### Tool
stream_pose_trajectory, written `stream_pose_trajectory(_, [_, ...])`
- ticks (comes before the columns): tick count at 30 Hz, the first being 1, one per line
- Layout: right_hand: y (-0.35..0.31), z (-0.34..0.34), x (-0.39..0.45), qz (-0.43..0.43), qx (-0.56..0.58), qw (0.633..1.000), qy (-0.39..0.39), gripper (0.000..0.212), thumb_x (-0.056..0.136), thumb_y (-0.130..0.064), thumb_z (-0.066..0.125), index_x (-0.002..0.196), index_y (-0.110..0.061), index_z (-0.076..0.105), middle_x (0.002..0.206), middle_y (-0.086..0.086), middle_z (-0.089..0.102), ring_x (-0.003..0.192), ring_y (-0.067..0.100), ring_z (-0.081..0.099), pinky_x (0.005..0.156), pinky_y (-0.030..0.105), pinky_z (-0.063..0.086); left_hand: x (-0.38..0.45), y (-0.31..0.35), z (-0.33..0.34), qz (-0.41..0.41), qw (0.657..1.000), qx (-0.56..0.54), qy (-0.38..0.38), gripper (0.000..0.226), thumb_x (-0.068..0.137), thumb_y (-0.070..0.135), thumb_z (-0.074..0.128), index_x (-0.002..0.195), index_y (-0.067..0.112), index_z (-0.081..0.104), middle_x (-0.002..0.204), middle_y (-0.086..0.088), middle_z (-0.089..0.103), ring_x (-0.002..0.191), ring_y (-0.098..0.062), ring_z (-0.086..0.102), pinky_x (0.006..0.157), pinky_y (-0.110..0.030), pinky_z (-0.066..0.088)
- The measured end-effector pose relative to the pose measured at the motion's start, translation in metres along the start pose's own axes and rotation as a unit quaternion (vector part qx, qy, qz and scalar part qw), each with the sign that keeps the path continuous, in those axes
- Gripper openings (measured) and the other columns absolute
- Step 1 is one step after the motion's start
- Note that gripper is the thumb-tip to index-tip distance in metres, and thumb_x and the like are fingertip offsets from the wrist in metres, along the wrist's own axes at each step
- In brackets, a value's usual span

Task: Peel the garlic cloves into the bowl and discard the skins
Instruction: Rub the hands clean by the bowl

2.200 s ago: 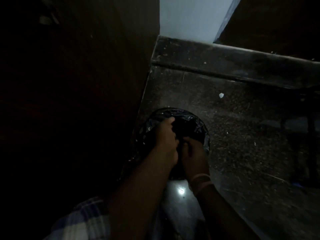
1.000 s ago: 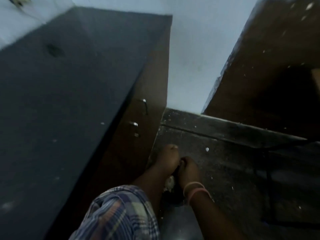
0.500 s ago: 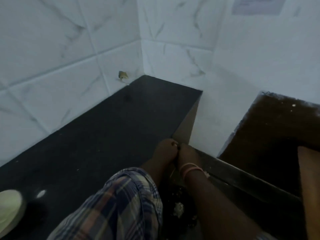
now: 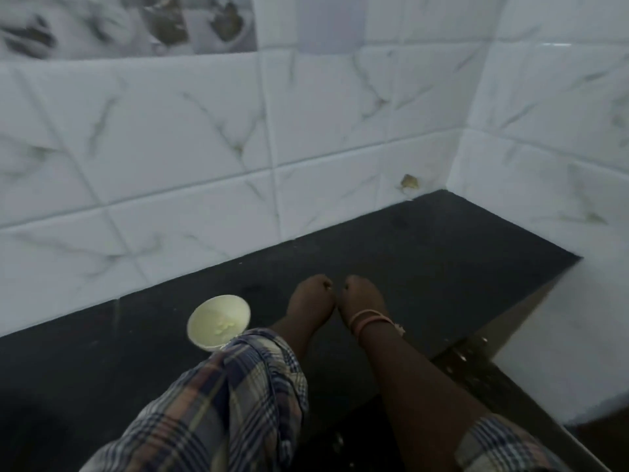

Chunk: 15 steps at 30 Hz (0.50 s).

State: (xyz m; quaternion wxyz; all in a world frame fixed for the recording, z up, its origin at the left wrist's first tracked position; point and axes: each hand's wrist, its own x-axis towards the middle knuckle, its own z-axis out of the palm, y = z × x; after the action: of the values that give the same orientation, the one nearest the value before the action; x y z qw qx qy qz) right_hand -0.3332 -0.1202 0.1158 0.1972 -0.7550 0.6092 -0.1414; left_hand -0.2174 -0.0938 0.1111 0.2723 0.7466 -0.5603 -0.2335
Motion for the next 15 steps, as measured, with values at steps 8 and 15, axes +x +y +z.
stream_pose_trajectory(8, [-0.126,0.095,0.006,-0.069,0.010,0.992,-0.107,0.028,0.101,-0.023,0.050,0.118,-0.004,0.063,0.124,0.018,0.065,0.118,0.035,0.059,0.094,0.036,0.045,-0.019,-0.151,-0.088,-0.195,0.972,-0.068,0.108,0.036,0.096,0.015,0.049,0.128,0.015,0.064,0.130,-0.011,0.066,0.119,-0.030,0.060,0.095,-0.032,0.044])
stream_pose_trajectory(15, [-0.179,0.145,0.011,-0.044,0.019,0.988,-0.148,0.032,0.098,-0.019,0.053,0.125,-0.003,0.060,0.130,0.017,0.062,0.122,0.035,0.058,0.095,0.035,0.047,-0.029,-0.217,-0.114,-0.307,0.931,-0.081,0.180,0.044,0.084,0.007,0.049,0.124,0.013,0.064,0.122,-0.018,0.064,0.112,-0.036,0.062,0.091,-0.039,0.052])
